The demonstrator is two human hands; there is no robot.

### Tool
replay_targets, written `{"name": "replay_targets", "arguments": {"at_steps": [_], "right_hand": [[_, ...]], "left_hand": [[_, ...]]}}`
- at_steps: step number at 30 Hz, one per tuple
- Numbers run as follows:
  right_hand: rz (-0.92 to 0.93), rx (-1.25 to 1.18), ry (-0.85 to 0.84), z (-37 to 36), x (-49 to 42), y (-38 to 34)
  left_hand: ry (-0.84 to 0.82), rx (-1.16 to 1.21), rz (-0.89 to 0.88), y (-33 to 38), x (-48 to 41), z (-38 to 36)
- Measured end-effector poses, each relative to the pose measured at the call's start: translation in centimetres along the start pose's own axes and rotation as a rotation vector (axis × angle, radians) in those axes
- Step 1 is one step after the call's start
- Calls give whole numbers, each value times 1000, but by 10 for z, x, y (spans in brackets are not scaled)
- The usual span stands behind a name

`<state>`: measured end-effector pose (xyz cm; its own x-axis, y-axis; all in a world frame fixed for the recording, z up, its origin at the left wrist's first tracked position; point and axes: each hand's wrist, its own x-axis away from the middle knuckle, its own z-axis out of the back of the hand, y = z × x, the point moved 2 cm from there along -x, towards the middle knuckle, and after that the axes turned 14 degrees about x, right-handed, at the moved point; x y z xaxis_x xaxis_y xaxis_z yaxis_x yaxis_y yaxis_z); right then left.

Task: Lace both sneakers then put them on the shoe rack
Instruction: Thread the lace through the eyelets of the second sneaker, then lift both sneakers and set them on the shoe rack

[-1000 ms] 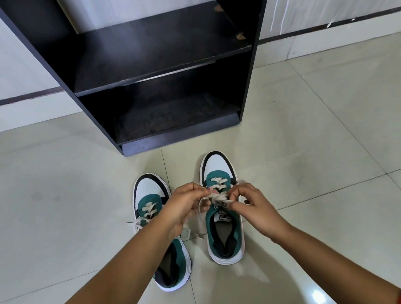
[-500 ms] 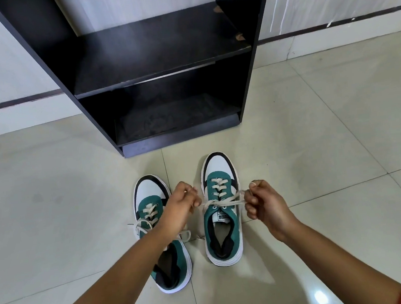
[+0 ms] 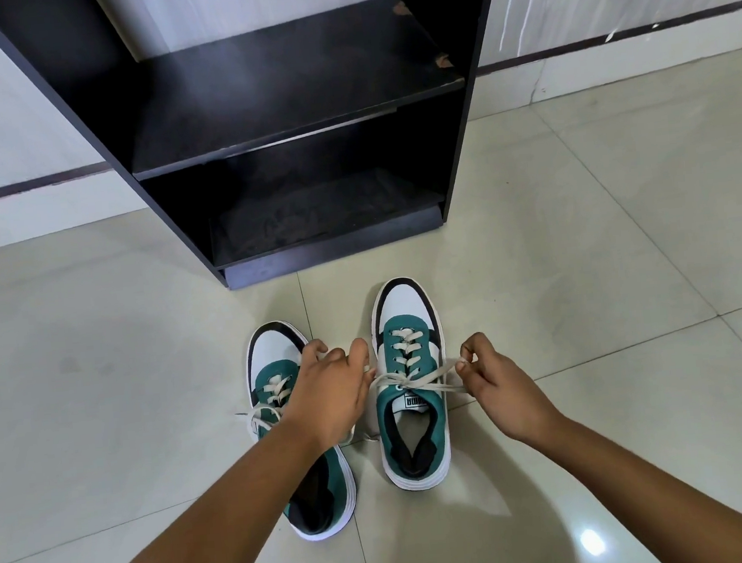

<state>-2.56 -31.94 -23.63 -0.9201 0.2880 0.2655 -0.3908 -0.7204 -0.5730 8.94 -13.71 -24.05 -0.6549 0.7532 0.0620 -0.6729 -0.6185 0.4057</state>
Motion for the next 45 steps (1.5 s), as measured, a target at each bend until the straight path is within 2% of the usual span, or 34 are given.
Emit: {"name": "replay_targets", "arguments": {"at_steps": [9, 11, 12, 14, 16, 18, 20, 21, 23, 25, 27, 30, 33, 35, 38, 41, 43, 45], "right_hand": [[-74, 18, -141, 0, 1, 7], [-141, -76, -173, -4, 1, 6], [-185, -187, -200, -3, 1, 6], [-244, -478, -291, 1, 3, 3], [-257, -650, -302, 5, 7, 2], [-267, -581, -167, 4, 11, 2], [-239, -303, 54, 3, 18, -4], [-187, -150, 166, 5, 23, -10], [-39, 104, 338, 8, 37, -26], [42, 220, 359, 8, 50, -39], [35, 249, 303, 5, 56, -44], [-73, 289, 239, 2, 53, -35], [-116, 527, 177, 8, 45, -19], [-70, 549, 104, 11, 42, -16], [56, 435, -49, 1, 50, -28], [98, 561, -177, -24, 62, -39], [78, 610, -191, -38, 62, -41], [58, 591, -137, -41, 58, -43]], "left_hand": [[-84, -44, 72, 3, 2, 1], [-77, 33, 130, 7, 1, 0], [-93, 128, 170, 9, 1, 0], [-129, 473, 263, 13, 7, 0], [-26, 816, 361, 15, 15, 2], [130, 1031, 491, 16, 26, 7], [224, 1151, 591, 18, 39, 11], [293, 1114, 572, 16, 45, 13], [436, 886, 471, 11, 62, 23], [533, 719, 409, 9, 81, 30], [578, 666, 419, 8, 101, 29], [514, 673, 425, 4, 130, 15], [439, 620, 394, 1, 147, 4], [404, 631, 395, 4, 150, 0], [382, 725, 474, 7, 151, -3], [252, 690, 525, 4, 151, -5], [124, 596, 568, 1, 151, -8], [75, 602, 611, 2, 149, -7]]}}
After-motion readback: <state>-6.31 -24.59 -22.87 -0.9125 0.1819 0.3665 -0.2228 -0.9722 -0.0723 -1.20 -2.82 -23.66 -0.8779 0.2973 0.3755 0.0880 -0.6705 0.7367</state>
